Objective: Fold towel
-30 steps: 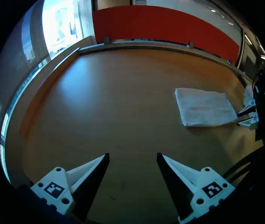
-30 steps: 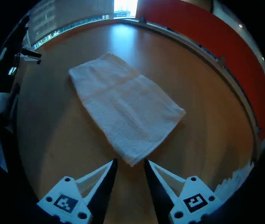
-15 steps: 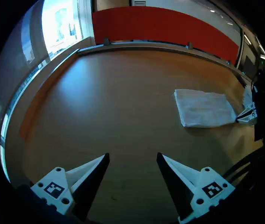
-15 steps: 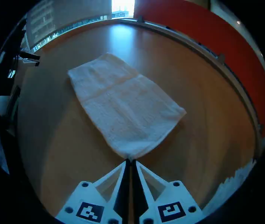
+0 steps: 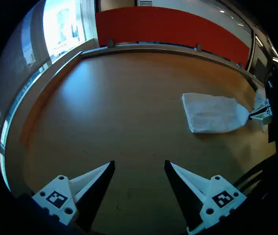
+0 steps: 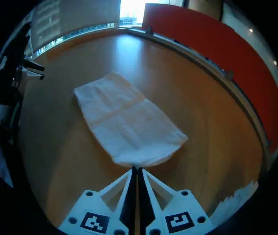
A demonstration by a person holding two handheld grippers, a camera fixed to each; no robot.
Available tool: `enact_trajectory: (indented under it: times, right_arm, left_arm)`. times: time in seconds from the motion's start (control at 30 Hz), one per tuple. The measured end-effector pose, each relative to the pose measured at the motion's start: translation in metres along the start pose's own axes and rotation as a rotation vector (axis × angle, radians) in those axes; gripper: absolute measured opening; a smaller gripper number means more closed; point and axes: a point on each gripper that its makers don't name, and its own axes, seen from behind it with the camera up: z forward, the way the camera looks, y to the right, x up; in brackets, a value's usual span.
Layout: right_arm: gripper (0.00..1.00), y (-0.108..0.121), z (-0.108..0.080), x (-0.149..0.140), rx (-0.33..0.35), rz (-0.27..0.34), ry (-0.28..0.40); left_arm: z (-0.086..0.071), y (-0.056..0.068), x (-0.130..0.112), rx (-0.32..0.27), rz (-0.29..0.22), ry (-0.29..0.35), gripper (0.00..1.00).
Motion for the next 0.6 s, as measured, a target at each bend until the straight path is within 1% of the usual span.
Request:
enact_trajectory:
  times: [0.27, 0.47, 0.6]
  right_arm:
    - [0.02, 0.003, -0.012, 0.05, -0.022, -0.087, 0.063]
    - [0.02, 0.0, -0.018, 0.087, -0.024, -0.132, 0.116]
    - [0.02, -0.001, -0.018, 0.095, -0.022, -0.156, 0.121]
  left_arm:
    - [-0.002, 0.001, 0.0, -0.004, -0.01, 0.008, 0.94]
    - [-0.003, -0.001, -0.001, -0.006, -0.019, 0.011, 0.94]
    - [-0.004, -0.001, -0.002, -0.008, -0.019, 0.011, 0.94]
